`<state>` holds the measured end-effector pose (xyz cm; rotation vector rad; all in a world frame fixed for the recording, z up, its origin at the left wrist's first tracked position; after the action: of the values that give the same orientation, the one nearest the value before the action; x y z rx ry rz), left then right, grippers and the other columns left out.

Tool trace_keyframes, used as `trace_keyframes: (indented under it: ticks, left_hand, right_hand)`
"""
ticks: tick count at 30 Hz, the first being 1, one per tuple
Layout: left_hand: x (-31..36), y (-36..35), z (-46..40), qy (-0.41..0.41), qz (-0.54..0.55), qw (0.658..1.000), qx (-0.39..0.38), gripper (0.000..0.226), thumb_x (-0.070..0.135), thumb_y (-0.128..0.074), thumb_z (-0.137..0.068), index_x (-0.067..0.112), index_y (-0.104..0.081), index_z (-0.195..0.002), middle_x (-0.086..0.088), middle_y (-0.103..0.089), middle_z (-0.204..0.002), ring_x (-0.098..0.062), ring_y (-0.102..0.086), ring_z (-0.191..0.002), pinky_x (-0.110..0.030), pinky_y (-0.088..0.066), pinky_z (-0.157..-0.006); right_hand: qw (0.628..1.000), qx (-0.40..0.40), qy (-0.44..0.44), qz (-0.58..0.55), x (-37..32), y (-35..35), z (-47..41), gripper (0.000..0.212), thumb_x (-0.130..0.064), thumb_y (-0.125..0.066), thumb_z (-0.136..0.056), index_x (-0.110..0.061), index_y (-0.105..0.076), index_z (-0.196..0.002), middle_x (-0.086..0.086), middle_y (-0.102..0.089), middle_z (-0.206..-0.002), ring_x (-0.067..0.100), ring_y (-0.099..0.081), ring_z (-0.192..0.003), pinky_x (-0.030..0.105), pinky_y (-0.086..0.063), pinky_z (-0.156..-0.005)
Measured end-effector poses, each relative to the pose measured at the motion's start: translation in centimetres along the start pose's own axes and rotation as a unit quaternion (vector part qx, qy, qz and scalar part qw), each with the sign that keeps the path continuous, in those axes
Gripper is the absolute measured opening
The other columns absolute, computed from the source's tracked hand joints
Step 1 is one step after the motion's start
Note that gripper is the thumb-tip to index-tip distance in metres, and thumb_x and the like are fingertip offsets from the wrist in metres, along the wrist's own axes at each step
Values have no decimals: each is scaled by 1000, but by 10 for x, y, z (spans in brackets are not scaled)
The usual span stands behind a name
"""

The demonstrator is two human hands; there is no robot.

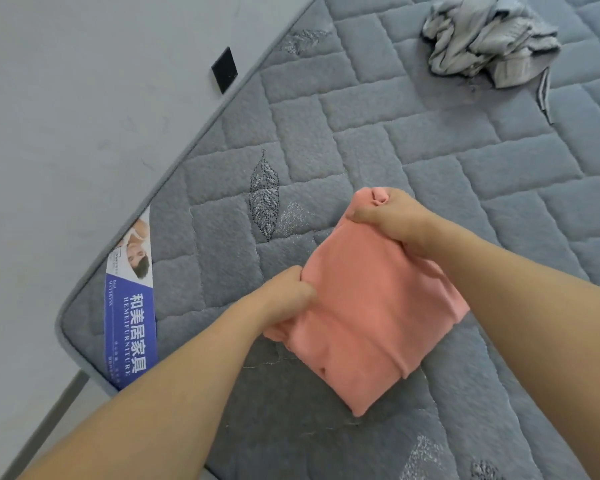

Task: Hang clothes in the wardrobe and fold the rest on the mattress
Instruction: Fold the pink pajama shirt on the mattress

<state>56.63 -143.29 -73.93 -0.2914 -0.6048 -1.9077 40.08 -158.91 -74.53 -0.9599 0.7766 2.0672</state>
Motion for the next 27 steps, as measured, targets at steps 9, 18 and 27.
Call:
trace_keyframes:
  ticks: [9,18,27]
  left_hand:
    - [26,157,122,-39,-76,988,132,23,6,-43,-83,12,-64,-89,-7,-63,-78,-24,-62,-63,-21,-42,-47]
    - [82,322,350,-156,-223,911,311,6,20,-42,-97,18,-46,-94,-17,-60,-117,-30,-54,-99,-33,-35,-73]
    - [-20,320,550,-67,-95,905,410,14,9,-39,-82,22,-46,-83,-8,-58,-97,-28,-59,-81,-34,-50,-59]
  right_hand:
    - [995,47,79,-29,-165,-57,65,19,-34,-74,-86,-17,-66,-81,-4,-67,-78,10,-59,-72,22,-47,-62]
    - [959,196,182,-92,-408,-112,187,17,-23,-68,-82,-16,-55,-73,-6,-47,-62,9,-42,-55,13,-32,-40]
    - [954,93,277,-66,-490,-217,320,25,-27,-59,-76,-6,-53,-64,-8,-43,-54,12,-36,-53,31,-32,-54]
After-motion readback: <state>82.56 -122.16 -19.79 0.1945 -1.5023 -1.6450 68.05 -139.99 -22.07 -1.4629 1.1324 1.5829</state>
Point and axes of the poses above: each hand's wrist, its own z-axis away from the middle knuckle, its own y-axis out of the back of the hand, x = y × z, the point moved 2 cm from there along -z, towards the middle knuckle
